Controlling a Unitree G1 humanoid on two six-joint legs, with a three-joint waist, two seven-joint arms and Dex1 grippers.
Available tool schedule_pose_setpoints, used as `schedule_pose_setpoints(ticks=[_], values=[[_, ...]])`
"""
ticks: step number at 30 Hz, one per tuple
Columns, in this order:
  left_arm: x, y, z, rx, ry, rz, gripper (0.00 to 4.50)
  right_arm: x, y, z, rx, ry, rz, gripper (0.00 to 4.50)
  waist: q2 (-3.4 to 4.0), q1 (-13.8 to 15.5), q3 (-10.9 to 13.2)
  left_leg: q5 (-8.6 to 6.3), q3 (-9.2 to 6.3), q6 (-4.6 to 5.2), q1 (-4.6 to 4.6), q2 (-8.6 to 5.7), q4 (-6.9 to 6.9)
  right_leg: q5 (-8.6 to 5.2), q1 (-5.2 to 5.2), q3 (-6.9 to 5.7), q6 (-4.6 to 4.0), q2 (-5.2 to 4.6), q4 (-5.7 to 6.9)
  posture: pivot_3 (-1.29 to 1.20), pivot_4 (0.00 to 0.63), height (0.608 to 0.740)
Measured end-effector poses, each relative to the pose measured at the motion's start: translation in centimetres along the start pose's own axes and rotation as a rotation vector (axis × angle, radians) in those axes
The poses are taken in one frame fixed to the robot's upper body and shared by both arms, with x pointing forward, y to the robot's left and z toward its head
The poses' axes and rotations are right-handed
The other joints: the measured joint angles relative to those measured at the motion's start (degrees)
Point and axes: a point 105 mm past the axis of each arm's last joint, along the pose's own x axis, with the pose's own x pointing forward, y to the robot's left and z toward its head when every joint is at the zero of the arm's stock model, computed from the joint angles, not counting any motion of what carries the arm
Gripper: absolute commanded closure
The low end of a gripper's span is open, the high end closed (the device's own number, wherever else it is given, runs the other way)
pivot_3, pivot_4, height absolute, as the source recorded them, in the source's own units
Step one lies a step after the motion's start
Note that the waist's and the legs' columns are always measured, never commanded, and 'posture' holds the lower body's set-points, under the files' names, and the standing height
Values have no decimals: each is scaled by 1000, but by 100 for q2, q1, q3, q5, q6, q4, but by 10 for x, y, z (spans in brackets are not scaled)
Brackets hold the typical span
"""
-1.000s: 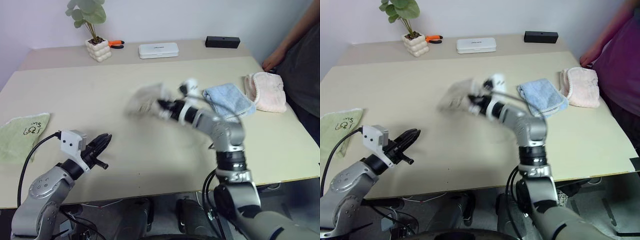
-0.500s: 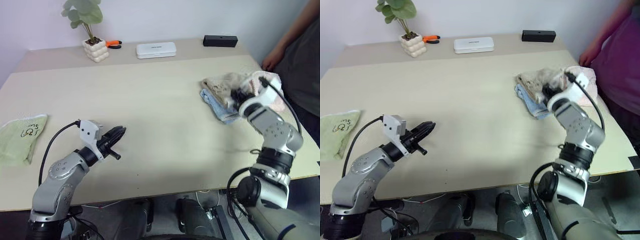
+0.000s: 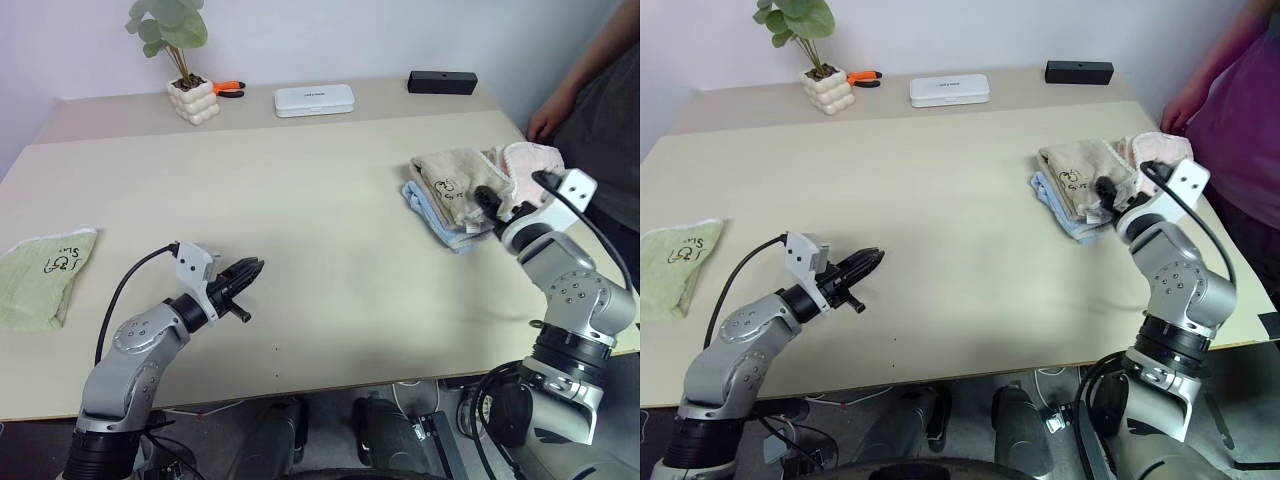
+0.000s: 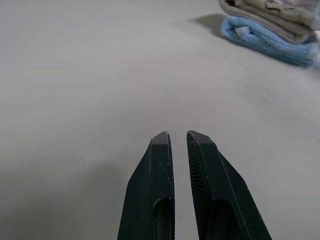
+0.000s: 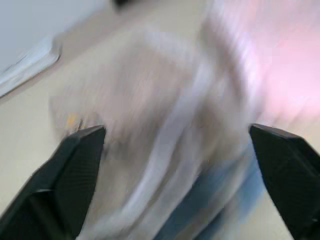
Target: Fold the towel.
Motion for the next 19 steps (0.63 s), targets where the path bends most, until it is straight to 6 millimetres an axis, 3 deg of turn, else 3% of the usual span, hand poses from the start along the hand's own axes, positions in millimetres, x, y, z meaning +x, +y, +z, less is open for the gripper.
schedule_pose_setpoints(ticks=[3,5,7,10,13,16,19], values=[[-1,18,0,41,-8,98,4009,-1,15,29,-336,-148,53,104,0,-12,0,0,2,0,0,0,1,0,-1,0,1,1,1,0,150,736],[-3,32,6,74,-33,168,4009,-3,42,32,-474,-208,192,104,-3,-49,-2,0,4,-1,1,8,1,0,-2,0,1,8,2,0,150,736],[-7,40,13,107,-64,213,4009,-6,76,16,-530,-195,381,104,-3,-46,-2,0,4,-1,2,10,1,1,-2,0,1,10,2,0,150,736],[-13,47,13,124,-72,258,4009,-11,103,-5,-574,-156,557,104,-5,11,-1,0,3,-1,1,9,3,1,3,-1,1,7,-3,0,150,736],[-35,52,1,114,-40,315,4009,-15,127,-35,-584,-78,731,104,-17,-24,-7,-4,3,5,1,9,4,1,11,0,0,8,-16,0,150,736],[-50,52,0,101,-42,341,4009,-19,136,-77,-573,66,861,104,-17,15,-1,-4,1,5,1,9,5,3,9,-2,-4,7,-14,0,150,736],[-55,51,9,112,-72,347,4009,-24,139,-83,-576,92,926,104,-18,98,-2,-5,2,4,1,8,9,3,13,-2,-6,6,-18,0,150,736]])
